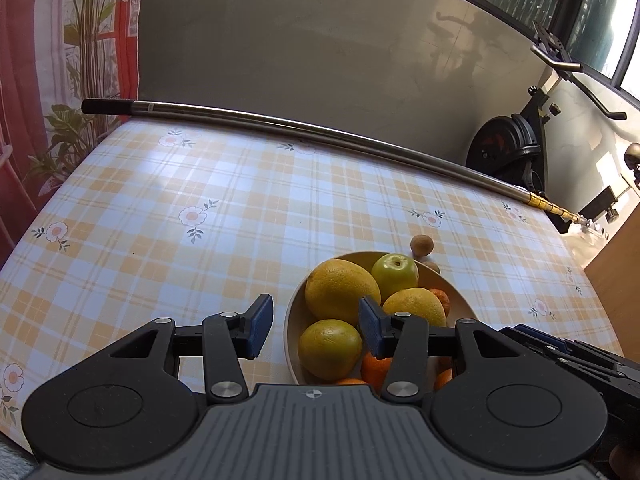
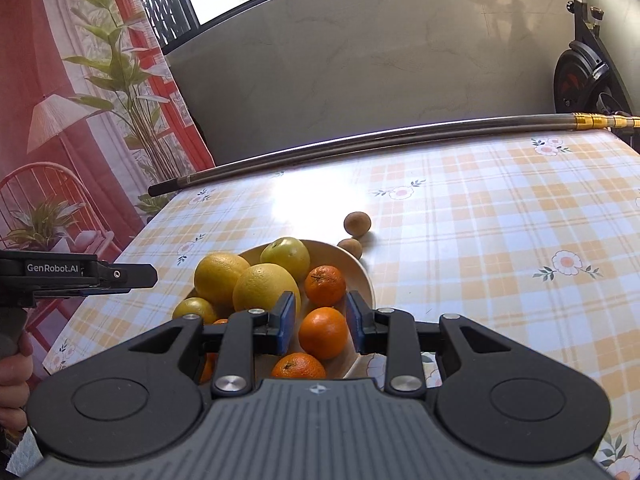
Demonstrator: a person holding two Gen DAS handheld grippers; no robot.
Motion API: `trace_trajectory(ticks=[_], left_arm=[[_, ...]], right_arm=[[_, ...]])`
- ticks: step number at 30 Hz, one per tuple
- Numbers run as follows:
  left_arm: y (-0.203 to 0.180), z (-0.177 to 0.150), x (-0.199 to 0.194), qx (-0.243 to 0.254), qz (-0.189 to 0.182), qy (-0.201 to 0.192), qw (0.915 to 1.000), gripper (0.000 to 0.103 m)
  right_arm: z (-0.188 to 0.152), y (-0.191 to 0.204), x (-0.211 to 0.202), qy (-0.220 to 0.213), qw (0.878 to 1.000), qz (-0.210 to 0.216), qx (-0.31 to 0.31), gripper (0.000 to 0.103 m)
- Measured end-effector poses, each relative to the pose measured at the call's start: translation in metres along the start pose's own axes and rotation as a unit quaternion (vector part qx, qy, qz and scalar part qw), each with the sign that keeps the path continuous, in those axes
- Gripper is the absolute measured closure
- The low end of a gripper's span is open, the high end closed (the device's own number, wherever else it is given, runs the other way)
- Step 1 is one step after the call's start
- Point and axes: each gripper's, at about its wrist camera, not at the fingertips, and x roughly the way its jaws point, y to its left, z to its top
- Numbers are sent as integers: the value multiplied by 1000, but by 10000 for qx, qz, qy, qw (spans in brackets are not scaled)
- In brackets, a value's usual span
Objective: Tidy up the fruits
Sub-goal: 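Grasp another brown kiwi with the right gripper while the left tool withdraws from the plate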
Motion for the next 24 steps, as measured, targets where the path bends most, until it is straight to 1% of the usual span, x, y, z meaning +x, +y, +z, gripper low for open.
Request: trace_trajectory(ticks=[9, 14, 19, 24], left_arm=[[-6, 41, -1, 271, -60, -300, 9992, 53], [-4, 60, 3, 267, -79, -382, 9989, 53], [-2, 72, 11, 308, -52, -480, 9984, 53], [4, 80, 24, 367, -22, -527, 9979, 53]], right_arm=[[24, -23, 9, 22, 9997, -210, 130, 72], [38, -26, 23, 160, 9996, -217, 100, 72], [52, -23, 47, 453, 9988, -205, -31, 72], [68, -16, 81, 927, 9954, -258, 28, 72]])
